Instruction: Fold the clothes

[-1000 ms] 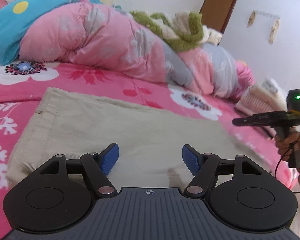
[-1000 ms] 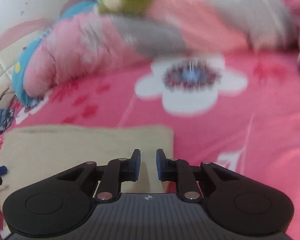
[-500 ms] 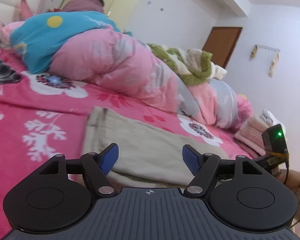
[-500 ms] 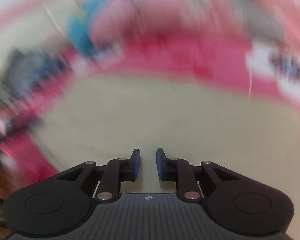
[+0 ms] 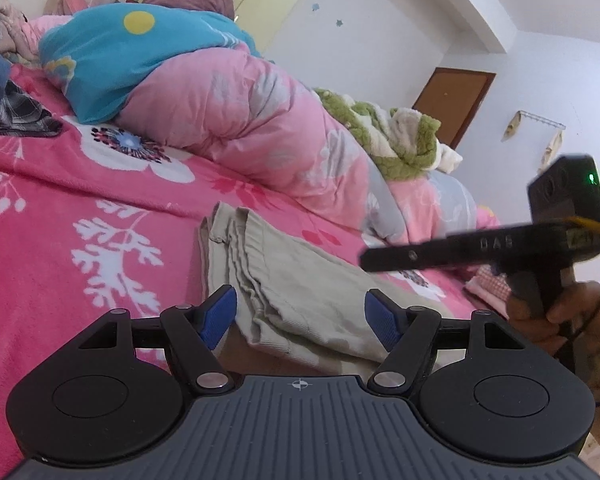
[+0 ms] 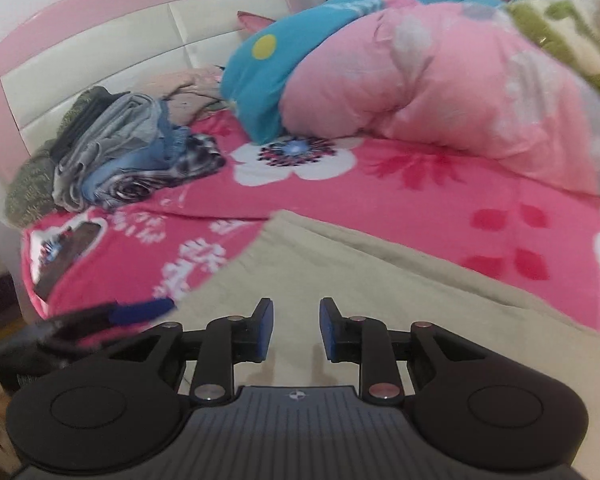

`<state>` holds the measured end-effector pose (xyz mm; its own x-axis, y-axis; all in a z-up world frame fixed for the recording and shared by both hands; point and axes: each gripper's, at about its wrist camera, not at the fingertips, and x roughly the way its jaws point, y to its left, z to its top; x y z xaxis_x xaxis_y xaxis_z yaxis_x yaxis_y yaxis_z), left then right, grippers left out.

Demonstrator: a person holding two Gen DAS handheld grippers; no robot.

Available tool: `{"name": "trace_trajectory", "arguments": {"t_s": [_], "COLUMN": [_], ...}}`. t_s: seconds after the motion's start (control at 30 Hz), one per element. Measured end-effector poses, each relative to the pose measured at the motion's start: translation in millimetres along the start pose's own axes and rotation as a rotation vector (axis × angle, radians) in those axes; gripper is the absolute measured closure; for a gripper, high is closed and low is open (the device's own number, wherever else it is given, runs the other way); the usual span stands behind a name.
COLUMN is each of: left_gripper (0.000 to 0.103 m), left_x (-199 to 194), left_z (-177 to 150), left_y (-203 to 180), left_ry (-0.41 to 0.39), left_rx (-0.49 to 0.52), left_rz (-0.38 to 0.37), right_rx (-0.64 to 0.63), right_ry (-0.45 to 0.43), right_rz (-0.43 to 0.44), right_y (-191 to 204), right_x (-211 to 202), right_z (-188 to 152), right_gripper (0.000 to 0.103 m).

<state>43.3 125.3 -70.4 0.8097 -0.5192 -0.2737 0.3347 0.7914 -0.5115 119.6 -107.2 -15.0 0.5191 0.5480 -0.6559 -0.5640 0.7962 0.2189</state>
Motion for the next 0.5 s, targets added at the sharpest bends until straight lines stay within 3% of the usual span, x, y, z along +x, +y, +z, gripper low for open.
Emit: {"name": "trace_trajectory", "arguments": {"t_s": [0.13,0.2,0.33,0.5], "left_gripper": [0.033,0.033,0.033,0.033], "left_x": [-6.5,-9.9,-13.5,-12.4], "left_z": [4.1,6.5,7.9,6.8], "left_y": [10.1,16.0,29.0,42.2], "left_ry": [-0.007,-0.012,-0.031,-0.037], "left_rx": [-0.049,-0.077,-0.143,-0.205], "left_rz": [-0.017,-0.024,-0.001,0.06], "right_rx": [-0.111,-0.205,-0.344,-0.527], "right_ry": [-0.02,-0.028,-0.032,-0.031], "right_rz": [0.08,0.078,0.121,0.072], "right_y": [24.1,37.5,64.6,100.0], "right_x": [2.6,1.1,-2.8,8.1], "right_z": [-5.2,-13.9,-32.6,-47.7], "right_gripper": [0.075,0.065,0.061,0.057]}}
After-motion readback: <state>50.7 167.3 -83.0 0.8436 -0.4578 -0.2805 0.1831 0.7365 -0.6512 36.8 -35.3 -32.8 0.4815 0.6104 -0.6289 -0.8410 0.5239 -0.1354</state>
